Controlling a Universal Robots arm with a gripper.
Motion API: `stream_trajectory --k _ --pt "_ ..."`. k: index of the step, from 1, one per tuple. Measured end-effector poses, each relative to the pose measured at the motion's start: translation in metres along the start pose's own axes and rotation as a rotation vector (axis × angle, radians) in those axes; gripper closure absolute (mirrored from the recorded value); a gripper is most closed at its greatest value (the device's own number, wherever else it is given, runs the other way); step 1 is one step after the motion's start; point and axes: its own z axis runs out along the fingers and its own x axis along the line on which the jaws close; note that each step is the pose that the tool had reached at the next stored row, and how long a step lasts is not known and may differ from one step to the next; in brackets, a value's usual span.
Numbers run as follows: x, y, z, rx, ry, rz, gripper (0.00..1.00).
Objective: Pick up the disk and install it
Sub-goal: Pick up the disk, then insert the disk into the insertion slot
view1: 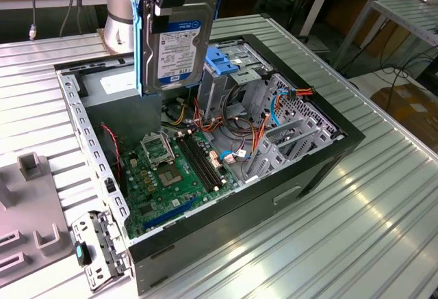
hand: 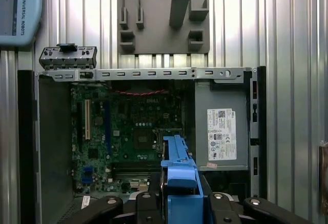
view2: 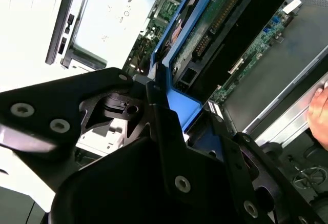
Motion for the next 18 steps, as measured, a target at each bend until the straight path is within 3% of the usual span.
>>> stream_trajectory --k 4,6,18 --pt "-0.0001 -0.0006 0.0000 0.0000 0.0000 0.000 0.63" --pt "-0.0001 -0.0040 0.0000 0.0000 -0.0001 0.000 0.63" --pt "0.0045 -0.0041 0.0000 0.0000 -0.0001 0.000 0.63"
